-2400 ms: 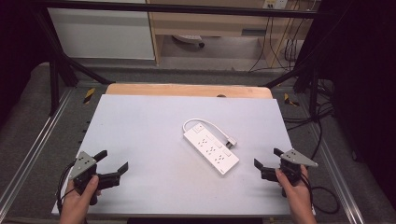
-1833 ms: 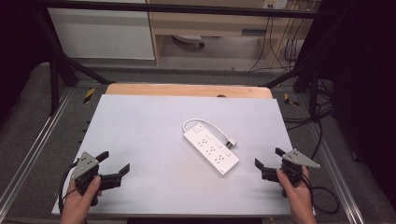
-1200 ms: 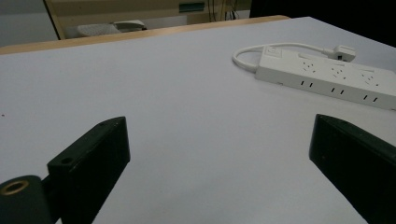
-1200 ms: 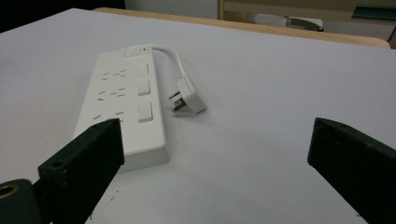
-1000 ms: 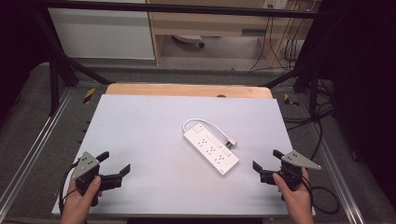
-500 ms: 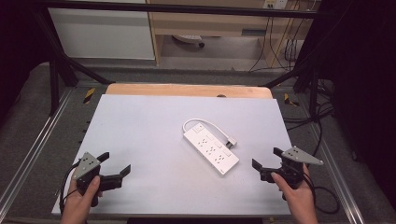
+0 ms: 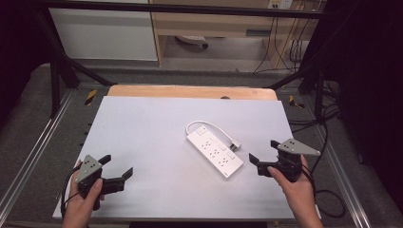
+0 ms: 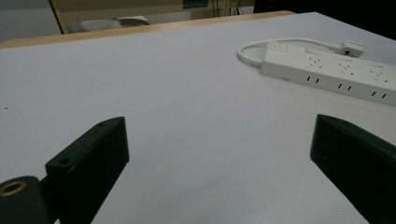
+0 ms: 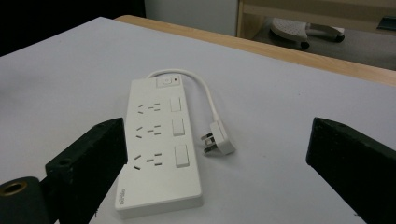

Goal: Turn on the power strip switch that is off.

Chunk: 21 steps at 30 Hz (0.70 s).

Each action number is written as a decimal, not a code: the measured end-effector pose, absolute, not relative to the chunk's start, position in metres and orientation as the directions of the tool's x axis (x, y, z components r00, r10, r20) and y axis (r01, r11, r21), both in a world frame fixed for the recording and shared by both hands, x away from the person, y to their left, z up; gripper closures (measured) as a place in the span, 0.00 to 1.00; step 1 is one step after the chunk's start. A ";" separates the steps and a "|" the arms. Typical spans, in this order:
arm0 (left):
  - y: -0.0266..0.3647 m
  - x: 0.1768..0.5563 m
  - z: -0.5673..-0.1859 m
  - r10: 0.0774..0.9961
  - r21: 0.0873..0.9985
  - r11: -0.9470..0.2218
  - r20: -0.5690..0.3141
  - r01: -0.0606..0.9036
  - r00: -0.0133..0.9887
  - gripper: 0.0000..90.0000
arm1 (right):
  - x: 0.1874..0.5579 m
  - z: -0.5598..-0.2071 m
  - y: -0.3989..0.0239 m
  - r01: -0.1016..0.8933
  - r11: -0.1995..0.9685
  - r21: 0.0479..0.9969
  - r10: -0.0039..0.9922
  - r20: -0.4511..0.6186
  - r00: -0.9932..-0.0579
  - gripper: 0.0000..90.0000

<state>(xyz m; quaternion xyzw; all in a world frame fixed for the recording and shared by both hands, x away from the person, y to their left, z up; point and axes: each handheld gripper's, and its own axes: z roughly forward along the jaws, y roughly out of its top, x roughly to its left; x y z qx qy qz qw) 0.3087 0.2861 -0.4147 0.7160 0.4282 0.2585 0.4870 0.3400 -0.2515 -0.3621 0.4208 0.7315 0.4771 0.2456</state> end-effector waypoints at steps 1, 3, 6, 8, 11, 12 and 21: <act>0.286 0.309 -0.415 0.865 0.919 -0.159 -0.047 0.361 0.500 0.05 | 0.341 -0.361 -0.251 0.382 0.192 0.904 0.849 0.042 -0.526 0.07; 0.285 0.308 -0.415 0.861 0.918 -0.159 -0.052 0.364 0.506 0.05 | 0.342 -0.360 -0.249 0.394 0.180 0.901 0.850 0.059 -0.523 0.07; 0.284 0.309 -0.416 0.859 0.915 -0.167 -0.048 0.367 0.509 0.05 | 0.344 -0.358 -0.249 0.400 0.171 0.900 0.848 0.072 -0.525 0.07; 0.283 0.309 -0.416 0.858 0.914 -0.165 -0.052 0.371 0.511 0.05 | 0.345 -0.358 -0.249 0.399 0.170 0.901 0.848 0.072 -0.525 0.07; 0.282 0.309 -0.416 0.858 0.913 -0.170 -0.048 0.370 0.512 0.05 | 0.348 -0.355 -0.249 0.399 0.162 0.902 0.850 0.078 -0.521 0.05; 0.282 0.309 -0.416 0.858 0.914 -0.171 -0.045 0.368 0.512 0.05 | 0.349 -0.355 -0.249 0.396 0.163 0.904 0.855 0.071 -0.513 0.04; 0.282 0.311 -0.416 0.855 0.912 -0.170 -0.052 0.373 0.517 0.05 | 0.356 -0.346 -0.249 0.388 0.164 0.907 0.858 0.063 -0.510 0.04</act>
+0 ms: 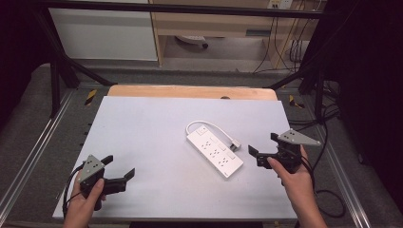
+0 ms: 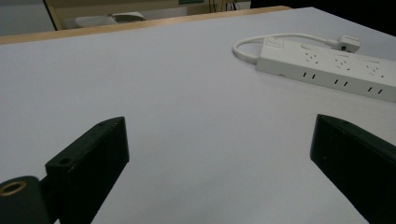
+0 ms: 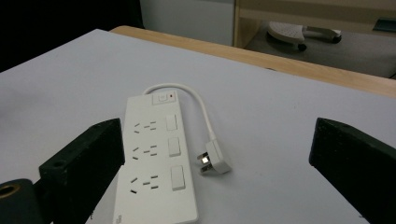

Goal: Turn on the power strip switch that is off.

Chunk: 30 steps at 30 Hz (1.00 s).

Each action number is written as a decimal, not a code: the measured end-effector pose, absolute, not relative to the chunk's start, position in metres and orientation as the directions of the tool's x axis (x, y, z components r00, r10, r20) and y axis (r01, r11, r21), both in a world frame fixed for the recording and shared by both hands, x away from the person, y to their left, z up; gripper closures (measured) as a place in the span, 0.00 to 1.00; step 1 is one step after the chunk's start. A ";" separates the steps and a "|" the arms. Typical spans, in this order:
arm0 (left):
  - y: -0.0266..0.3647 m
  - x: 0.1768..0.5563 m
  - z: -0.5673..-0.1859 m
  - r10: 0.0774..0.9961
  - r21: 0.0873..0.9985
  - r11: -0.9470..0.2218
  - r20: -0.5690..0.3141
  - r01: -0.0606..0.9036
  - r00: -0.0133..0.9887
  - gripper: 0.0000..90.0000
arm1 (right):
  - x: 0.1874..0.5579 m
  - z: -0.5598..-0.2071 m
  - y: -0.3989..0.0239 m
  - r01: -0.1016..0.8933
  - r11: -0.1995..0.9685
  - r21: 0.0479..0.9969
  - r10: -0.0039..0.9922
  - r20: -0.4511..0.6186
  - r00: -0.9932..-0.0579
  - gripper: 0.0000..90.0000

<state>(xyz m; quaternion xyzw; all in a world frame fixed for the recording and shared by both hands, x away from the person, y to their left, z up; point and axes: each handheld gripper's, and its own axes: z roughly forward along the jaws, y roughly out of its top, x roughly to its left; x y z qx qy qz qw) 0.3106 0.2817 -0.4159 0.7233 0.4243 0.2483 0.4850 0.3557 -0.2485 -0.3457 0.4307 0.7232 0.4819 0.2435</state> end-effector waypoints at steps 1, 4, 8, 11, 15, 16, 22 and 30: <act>0.281 0.311 -0.416 0.855 0.912 -0.170 -0.052 0.375 0.515 0.05 | 0.356 -0.346 -0.249 0.388 0.164 0.907 0.858 0.063 -0.510 0.04; 0.280 0.313 -0.416 0.853 0.910 -0.178 -0.048 0.376 0.519 0.05 | 0.357 -0.340 -0.245 0.377 0.180 0.909 0.855 0.045 -0.516 0.04; 0.279 0.312 -0.417 0.851 0.906 -0.187 -0.044 0.380 0.523 0.05 | 0.359 -0.336 -0.242 0.375 0.182 0.909 0.845 0.050 -0.532 0.04; 0.280 0.312 -0.418 0.853 0.903 -0.186 -0.047 0.387 0.519 0.05 | 0.363 -0.335 -0.239 0.378 0.176 0.909 0.836 0.064 -0.544 0.04; 0.280 0.312 -0.419 0.855 0.901 -0.187 -0.048 0.392 0.517 0.05 | 0.370 -0.333 -0.236 0.374 0.175 0.911 0.834 0.065 -0.549 0.05; 0.280 0.312 -0.419 0.855 0.901 -0.187 -0.048 0.392 0.517 0.05 | 0.372 -0.332 -0.235 0.374 0.174 0.911 0.832 0.067 -0.551 0.05; 0.279 0.313 -0.419 0.856 0.900 -0.189 -0.046 0.393 0.515 0.05 | 0.379 -0.328 -0.228 0.366 0.181 0.913 0.824 0.062 -0.563 0.06; 0.280 0.313 -0.421 0.856 0.895 -0.195 -0.044 0.401 0.515 0.05 | 0.390 -0.326 -0.219 0.362 0.197 0.911 0.812 0.056 -0.581 0.05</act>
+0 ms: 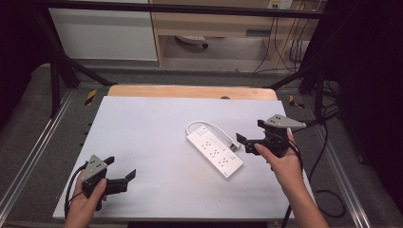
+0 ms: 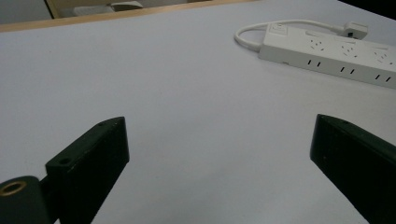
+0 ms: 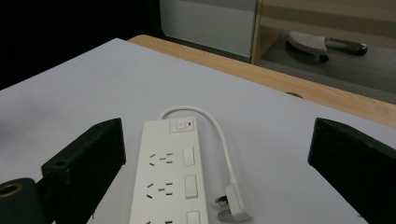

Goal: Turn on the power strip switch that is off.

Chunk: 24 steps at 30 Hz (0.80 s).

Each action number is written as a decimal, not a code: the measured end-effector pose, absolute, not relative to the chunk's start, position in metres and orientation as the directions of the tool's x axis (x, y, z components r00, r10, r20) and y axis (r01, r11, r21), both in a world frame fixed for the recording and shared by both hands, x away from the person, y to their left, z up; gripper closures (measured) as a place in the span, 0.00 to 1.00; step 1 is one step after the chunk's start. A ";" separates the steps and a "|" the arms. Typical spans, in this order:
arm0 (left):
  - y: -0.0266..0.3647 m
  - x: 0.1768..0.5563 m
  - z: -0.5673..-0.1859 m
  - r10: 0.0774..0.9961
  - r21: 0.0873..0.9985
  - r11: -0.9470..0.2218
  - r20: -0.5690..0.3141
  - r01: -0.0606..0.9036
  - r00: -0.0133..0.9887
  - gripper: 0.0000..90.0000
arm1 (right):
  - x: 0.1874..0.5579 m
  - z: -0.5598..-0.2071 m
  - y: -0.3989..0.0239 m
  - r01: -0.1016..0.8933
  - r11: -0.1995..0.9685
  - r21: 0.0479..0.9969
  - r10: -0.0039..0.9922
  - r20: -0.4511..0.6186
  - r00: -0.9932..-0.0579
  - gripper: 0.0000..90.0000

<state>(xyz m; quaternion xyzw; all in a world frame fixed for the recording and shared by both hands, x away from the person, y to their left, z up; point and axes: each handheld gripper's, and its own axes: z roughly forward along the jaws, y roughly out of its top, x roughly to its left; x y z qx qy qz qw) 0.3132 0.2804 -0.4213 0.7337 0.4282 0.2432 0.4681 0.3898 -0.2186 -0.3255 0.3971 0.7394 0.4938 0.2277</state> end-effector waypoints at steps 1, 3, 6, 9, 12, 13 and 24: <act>0.281 0.313 -0.421 0.857 0.895 -0.194 -0.045 0.403 0.514 0.05 | 0.391 -0.325 -0.217 0.362 0.194 0.912 0.812 0.058 -0.581 0.05; 0.281 0.313 -0.421 0.856 0.894 -0.193 -0.047 0.404 0.515 0.05 | 0.393 -0.324 -0.215 0.361 0.192 0.912 0.808 0.061 -0.585 0.05; 0.284 0.313 -0.420 0.862 0.896 -0.187 -0.046 0.402 0.504 0.05 | 0.395 -0.322 -0.213 0.353 0.197 0.915 0.805 0.055 -0.591 0.05; 0.284 0.314 -0.421 0.864 0.895 -0.187 -0.047 0.406 0.501 0.05 | 0.397 -0.321 -0.211 0.352 0.198 0.915 0.803 0.054 -0.593 0.05; 0.281 0.314 -0.421 0.859 0.893 -0.196 -0.043 0.406 0.510 0.05 | 0.401 -0.321 -0.209 0.353 0.202 0.914 0.802 0.052 -0.594 0.06; 0.281 0.314 -0.421 0.859 0.893 -0.196 -0.043 0.406 0.510 0.05 | 0.401 -0.321 -0.209 0.353 0.202 0.914 0.802 0.052 -0.594 0.06; 0.280 0.314 -0.423 0.854 0.889 -0.199 -0.050 0.413 0.518 0.05 | 0.408 -0.321 -0.206 0.355 0.180 0.917 0.804 0.071 -0.590 0.09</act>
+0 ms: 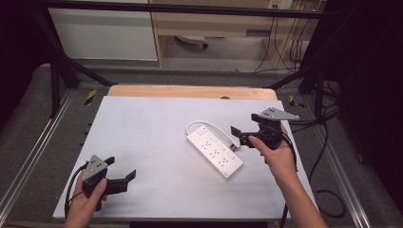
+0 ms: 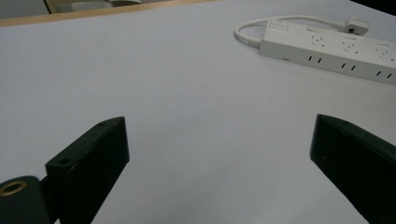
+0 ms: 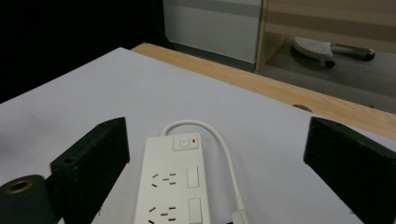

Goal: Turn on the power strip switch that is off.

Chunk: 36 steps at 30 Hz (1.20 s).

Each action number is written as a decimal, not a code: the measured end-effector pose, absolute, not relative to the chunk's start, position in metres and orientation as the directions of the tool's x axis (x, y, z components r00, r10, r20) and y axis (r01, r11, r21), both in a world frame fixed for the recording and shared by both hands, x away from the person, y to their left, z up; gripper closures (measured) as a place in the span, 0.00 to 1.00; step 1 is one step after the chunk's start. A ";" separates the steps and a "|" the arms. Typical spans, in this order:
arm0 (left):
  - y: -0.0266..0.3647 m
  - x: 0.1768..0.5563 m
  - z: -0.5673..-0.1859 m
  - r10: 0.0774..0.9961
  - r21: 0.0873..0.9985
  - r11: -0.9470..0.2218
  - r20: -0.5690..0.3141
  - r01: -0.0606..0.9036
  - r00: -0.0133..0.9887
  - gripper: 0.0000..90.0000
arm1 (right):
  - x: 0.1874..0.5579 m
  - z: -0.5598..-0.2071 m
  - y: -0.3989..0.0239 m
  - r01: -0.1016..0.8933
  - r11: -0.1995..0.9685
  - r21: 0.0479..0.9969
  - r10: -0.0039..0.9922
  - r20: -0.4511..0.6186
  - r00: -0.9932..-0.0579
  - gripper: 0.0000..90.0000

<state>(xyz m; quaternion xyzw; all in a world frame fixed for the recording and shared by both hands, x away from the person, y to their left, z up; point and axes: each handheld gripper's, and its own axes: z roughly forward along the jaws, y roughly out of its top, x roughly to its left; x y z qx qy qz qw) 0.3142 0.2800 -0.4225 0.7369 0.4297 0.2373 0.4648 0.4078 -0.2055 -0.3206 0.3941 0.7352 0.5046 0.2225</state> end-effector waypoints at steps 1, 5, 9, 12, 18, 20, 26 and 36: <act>0.280 0.314 -0.423 0.853 0.888 -0.200 -0.049 0.413 0.519 0.05 | 0.408 -0.320 -0.205 0.351 0.180 0.919 0.801 0.070 -0.595 0.11; 0.279 0.314 -0.423 0.853 0.888 -0.201 -0.049 0.414 0.520 0.05 | 0.409 -0.319 -0.203 0.349 0.177 0.920 0.791 0.078 -0.607 0.14; 0.279 0.314 -0.423 0.851 0.886 -0.206 -0.047 0.415 0.523 0.05 | 0.412 -0.317 -0.198 0.332 0.176 0.927 0.776 0.077 -0.626 0.19; 0.279 0.314 -0.423 0.851 0.887 -0.204 -0.048 0.414 0.523 0.05 | 0.413 -0.316 -0.197 0.321 0.158 0.934 0.763 0.091 -0.640 0.21; 0.279 0.314 -0.423 0.849 0.887 -0.207 -0.046 0.413 0.526 0.05 | 0.416 -0.315 -0.193 0.307 0.157 0.939 0.765 0.081 -0.639 0.34; 0.279 0.314 -0.423 0.849 0.887 -0.208 -0.046 0.413 0.526 0.05 | 0.418 -0.315 -0.192 0.306 0.162 0.938 0.766 0.076 -0.638 0.36; 0.278 0.314 -0.423 0.845 0.886 -0.213 -0.043 0.411 0.532 0.05 | 0.423 -0.317 -0.187 0.310 0.174 0.935 0.778 0.062 -0.626 0.43; 0.277 0.314 -0.423 0.843 0.887 -0.216 -0.042 0.409 0.536 0.05 | 0.435 -0.327 -0.178 0.317 0.213 0.924 0.798 0.023 -0.602 0.58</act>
